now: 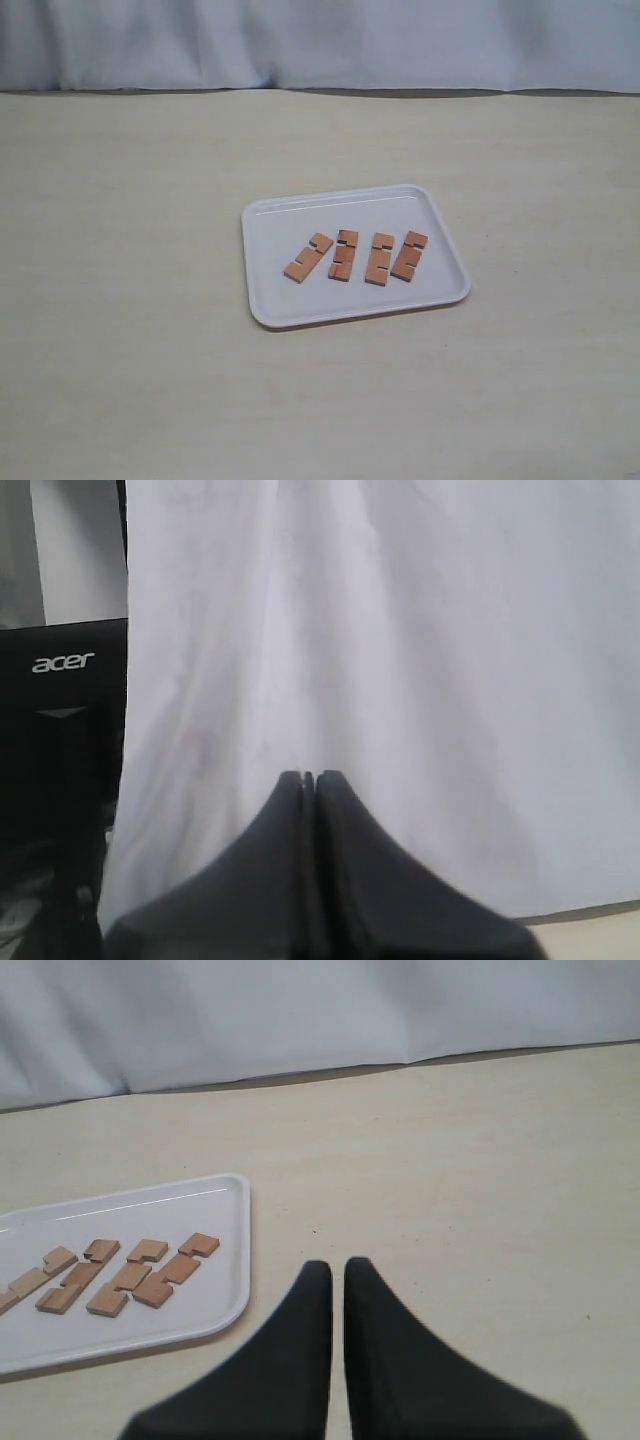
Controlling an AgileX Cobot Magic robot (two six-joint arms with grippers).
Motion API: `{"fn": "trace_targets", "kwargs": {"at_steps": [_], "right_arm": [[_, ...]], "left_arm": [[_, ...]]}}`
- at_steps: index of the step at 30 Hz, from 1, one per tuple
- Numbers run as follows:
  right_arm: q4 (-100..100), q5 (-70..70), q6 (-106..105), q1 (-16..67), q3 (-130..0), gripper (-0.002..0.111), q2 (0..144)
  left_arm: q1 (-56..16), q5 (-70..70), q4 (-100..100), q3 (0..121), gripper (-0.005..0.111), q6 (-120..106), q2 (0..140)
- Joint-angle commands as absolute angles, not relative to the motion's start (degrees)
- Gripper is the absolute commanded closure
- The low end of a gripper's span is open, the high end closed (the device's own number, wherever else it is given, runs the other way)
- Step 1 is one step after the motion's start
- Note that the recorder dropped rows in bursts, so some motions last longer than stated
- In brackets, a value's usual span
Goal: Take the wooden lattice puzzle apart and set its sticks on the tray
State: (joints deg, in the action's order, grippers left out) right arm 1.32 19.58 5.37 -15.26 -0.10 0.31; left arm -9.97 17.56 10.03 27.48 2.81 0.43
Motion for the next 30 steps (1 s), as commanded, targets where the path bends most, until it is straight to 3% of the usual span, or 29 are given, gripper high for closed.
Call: {"fn": "trace_targets", "kwargs": {"at_steps": [1, 6, 9, 23, 30], "right_arm": [[1.05, 19.6, 5.15, -15.21, 0.0, 0.104, 0.0], [1.05, 19.6, 5.15, -15.21, 0.0, 0.104, 0.0], [1.05, 19.6, 5.15, -15.21, 0.0, 0.104, 0.0], [1.05, 19.6, 5.15, -15.21, 0.0, 0.104, 0.0], [1.05, 19.6, 5.15, -15.21, 0.0, 0.104, 0.0]], "left_arm": [[-10.06, 15.66, 6.18, 27.71, 0.107, 3.38, 0.0], [-10.06, 21.66, -11.5, 27.22, 0.107, 3.16, 0.0], [-10.06, 21.49, -11.84, 23.98, 0.107, 2.6, 0.0], [-10.06, 0.38, -9.72, 0.0, 0.107, 3.11, 0.0], [-10.06, 15.33, -1.59, 0.0, 0.107, 2.73, 0.0]]}}
